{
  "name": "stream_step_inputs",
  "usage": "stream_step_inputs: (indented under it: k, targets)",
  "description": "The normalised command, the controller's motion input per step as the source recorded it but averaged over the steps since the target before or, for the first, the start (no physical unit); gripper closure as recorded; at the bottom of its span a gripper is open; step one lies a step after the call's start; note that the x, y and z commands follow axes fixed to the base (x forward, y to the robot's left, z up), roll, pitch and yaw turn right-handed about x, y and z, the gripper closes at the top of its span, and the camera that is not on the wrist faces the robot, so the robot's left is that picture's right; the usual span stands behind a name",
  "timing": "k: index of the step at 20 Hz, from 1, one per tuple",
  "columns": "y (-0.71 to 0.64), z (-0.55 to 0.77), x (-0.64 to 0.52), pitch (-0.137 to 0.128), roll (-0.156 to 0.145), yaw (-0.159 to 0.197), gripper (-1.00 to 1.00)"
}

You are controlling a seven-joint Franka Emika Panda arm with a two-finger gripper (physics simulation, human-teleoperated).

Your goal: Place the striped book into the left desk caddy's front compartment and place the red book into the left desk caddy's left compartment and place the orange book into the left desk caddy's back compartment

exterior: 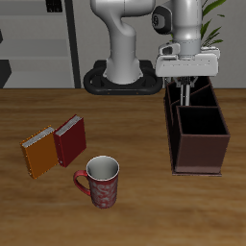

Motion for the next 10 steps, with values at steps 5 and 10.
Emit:
stream_step_inputs:
  k: [5,10]
  targets:
    - [0.01,-0.08,0.05,0.010,-0.003,0.014,1.00]
    - [0.03,-0.14,0.04,0.025,-0.002,0.021,1.00]
